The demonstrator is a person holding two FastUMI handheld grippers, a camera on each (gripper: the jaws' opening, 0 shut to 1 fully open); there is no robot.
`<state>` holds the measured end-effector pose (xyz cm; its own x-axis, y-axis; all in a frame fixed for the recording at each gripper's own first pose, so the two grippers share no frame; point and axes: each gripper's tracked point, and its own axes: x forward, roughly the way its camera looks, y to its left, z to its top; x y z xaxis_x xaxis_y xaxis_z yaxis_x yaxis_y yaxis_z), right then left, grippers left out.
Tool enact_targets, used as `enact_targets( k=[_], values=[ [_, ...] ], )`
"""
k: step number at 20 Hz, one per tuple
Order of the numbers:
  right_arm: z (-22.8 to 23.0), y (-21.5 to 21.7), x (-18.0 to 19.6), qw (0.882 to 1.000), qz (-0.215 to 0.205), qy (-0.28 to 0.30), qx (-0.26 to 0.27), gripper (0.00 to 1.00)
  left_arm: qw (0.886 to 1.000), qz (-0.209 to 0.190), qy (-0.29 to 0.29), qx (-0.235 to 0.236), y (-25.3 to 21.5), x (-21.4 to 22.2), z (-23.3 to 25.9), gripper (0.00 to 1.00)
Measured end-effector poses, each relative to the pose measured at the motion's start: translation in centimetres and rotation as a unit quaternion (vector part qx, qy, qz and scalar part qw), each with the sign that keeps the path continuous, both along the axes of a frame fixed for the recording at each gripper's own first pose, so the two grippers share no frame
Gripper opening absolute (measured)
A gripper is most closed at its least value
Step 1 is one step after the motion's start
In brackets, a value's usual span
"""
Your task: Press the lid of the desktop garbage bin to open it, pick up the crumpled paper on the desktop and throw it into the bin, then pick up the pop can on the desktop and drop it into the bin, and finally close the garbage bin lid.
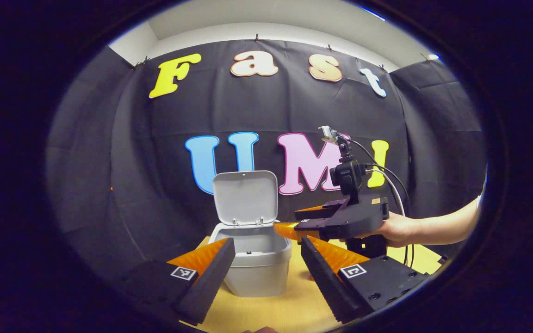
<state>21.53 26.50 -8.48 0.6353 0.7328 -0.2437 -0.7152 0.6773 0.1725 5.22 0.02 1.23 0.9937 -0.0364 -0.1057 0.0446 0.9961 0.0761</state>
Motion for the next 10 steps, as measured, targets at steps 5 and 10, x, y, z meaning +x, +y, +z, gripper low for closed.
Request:
enact_targets(
  k=[5,10],
  values=[
    [0.6,-9.6,1.1,0.997,-0.075,0.000,-0.009,0.98,0.998,-0.065,0.003,0.014,-6.9,4.5,-3.1,0.96],
    [-0.4,-21.2,0.1,0.986,-0.166,0.017,-0.030,0.97,0.993,-0.105,0.058,-0.022,-13.4,12.0,-11.6,0.97]
  ],
)
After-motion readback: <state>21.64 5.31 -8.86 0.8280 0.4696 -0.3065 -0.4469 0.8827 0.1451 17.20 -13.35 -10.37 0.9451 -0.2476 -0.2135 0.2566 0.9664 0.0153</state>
